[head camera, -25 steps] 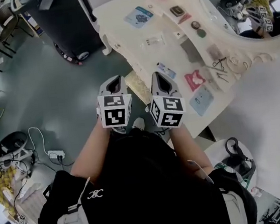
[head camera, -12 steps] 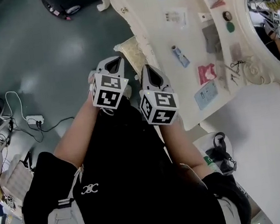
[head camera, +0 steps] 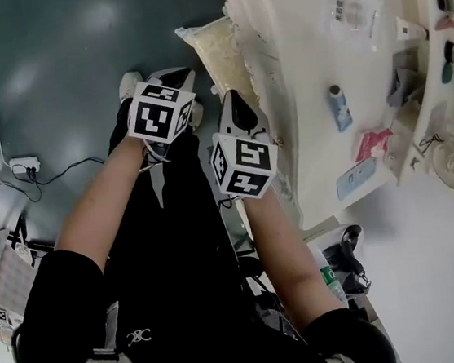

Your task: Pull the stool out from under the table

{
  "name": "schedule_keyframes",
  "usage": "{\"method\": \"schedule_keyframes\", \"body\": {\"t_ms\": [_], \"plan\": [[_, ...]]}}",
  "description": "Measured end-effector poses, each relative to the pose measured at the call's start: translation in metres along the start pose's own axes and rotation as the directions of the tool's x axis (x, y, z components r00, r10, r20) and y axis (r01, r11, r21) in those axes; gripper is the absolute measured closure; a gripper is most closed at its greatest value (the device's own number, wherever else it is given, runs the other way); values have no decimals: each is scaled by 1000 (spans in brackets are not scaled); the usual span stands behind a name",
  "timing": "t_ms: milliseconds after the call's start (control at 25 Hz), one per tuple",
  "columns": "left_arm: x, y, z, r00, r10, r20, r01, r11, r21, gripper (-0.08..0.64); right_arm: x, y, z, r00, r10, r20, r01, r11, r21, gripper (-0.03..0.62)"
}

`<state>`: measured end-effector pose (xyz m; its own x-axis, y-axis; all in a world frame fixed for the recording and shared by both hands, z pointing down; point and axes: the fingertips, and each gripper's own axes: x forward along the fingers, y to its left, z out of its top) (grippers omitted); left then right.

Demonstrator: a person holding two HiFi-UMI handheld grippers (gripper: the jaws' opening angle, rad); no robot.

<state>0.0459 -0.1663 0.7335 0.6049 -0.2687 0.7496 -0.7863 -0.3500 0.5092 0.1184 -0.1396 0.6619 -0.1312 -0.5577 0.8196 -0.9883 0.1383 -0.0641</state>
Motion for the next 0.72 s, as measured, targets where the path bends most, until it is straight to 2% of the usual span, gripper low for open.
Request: {"method": "schedule_keyframes", "body": {"t_ms": [120,240,280,320,440,480,520,600,720], "plan": [[41,12,-21,999,-43,-6,43,998,-49,561,35,-9,-31,999,-11,-50,11,1000,-1,590],[82,15,-36,991,-134,18,135,975,-178,560,58,-24,-59,995,-28,-100,27,1000,-3,589],[95,15,-42,984,-174,36,177,956,-234,526,64,-29,-68,992,-34,-121,35,999,1,591],[108,16,-47,975,-216,57,223,930,-293,433,68,-34,-76,989,-40,-141,41,999,5,589],[140,22,-58,941,-308,140,338,821,-460,251,77,-40,-88,985,-41,-165,41,999,-5,591],[148,23,-60,931,-327,162,363,789,-496,219,79,-41,-89,986,-42,-164,41,999,-6,590],[156,21,-63,924,-342,173,381,767,-517,192,80,-43,-89,986,-43,-162,44,999,-3,591],[171,13,-69,918,-360,167,392,753,-528,173,79,-45,-88,986,-45,-161,47,999,7,591],[186,3,-75,924,-349,155,376,765,-523,175,74,-42,-91,986,-40,-164,41,999,-1,591]]}}
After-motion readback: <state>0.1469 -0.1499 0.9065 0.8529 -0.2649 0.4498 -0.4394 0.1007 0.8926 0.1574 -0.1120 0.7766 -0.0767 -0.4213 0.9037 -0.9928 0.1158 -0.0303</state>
